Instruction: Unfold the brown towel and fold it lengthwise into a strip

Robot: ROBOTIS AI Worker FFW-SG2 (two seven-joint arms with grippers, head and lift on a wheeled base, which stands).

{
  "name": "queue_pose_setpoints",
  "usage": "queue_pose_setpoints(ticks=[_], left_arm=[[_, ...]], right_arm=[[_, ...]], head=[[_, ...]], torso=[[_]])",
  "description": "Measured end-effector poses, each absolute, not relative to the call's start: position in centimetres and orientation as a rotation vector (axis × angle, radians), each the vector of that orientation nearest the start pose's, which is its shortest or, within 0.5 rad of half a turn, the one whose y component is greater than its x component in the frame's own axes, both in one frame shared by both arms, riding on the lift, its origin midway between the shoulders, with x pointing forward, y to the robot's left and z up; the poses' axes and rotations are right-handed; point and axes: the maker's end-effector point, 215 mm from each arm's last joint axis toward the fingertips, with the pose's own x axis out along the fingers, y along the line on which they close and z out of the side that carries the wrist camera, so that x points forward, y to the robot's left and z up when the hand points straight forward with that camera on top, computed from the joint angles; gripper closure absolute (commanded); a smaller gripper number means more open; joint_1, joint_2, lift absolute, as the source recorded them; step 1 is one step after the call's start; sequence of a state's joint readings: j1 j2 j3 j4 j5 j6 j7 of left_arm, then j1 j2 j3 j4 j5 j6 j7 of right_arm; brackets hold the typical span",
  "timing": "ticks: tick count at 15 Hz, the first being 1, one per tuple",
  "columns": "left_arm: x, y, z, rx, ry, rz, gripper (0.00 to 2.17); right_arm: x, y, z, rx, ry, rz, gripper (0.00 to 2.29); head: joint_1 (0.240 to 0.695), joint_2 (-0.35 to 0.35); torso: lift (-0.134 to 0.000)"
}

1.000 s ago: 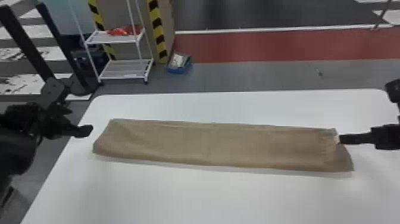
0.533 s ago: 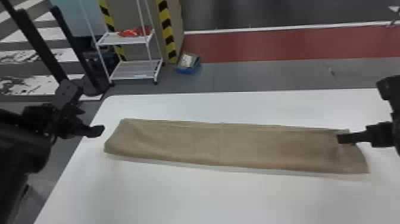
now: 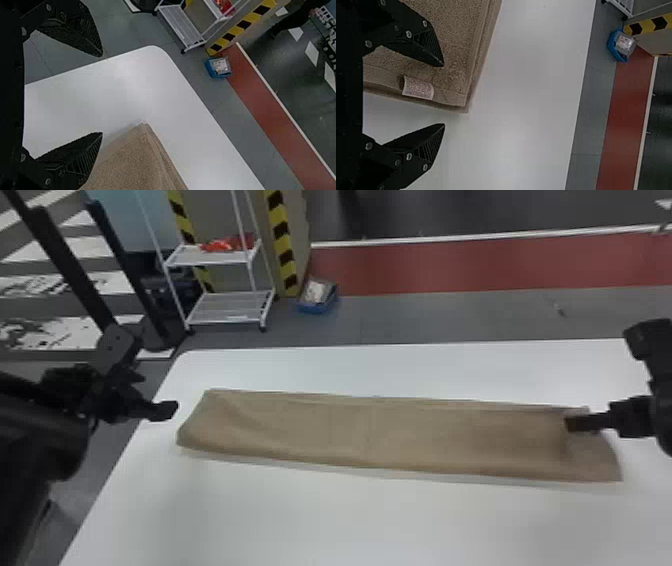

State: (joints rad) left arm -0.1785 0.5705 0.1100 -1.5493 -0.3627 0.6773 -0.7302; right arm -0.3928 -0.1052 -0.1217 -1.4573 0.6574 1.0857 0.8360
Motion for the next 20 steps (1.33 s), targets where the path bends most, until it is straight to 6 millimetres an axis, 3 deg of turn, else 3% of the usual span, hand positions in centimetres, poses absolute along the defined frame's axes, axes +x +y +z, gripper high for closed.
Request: queue_pose_setpoints(ticks=[2,6,8,10,15,17,20], left_arm=[[56.4,50.2,-38.0,0.58,0.722,-0.18,0.21],[56.4,50.2,-38.0,0.581,0.722,-0.181,0.21],[56.4,50.2,-38.0,0.583,0.721,-0.18,0.21],[56.4,50.3,-38.0,0.583,0.721,-0.179,0.21],[56.6,50.2,-37.9,0.586,0.715,-0.18,0.21],[56.6,50.1,-37.9,0.586,0.715,-0.181,0.21],[56.6,50.2,-37.9,0.588,0.714,-0.181,0.21]], right_arm=[[58.0,-33.7,-44.6,-0.144,0.927,0.188,0.48],[58.5,-33.4,-44.4,-0.159,0.911,0.195,0.76],[58.7,-33.2,-44.4,-0.169,0.904,0.202,0.76],[58.9,-33.1,-44.2,-0.172,0.896,0.206,1.02],[58.6,-33.4,-44.4,-0.169,0.888,0.205,1.01],[58.3,-33.6,-43.8,-0.161,0.869,0.204,0.88],[57.9,-33.6,-43.7,-0.158,0.869,0.201,0.86]], head=[[0.695,0.157],[0.695,0.159],[0.695,0.161],[0.695,0.161],[0.695,0.159],[0.695,0.156],[0.695,0.156]], torso=[[-0.125],[-0.125],[-0.125],[-0.125],[-0.125],[-0.125],[-0.125]])
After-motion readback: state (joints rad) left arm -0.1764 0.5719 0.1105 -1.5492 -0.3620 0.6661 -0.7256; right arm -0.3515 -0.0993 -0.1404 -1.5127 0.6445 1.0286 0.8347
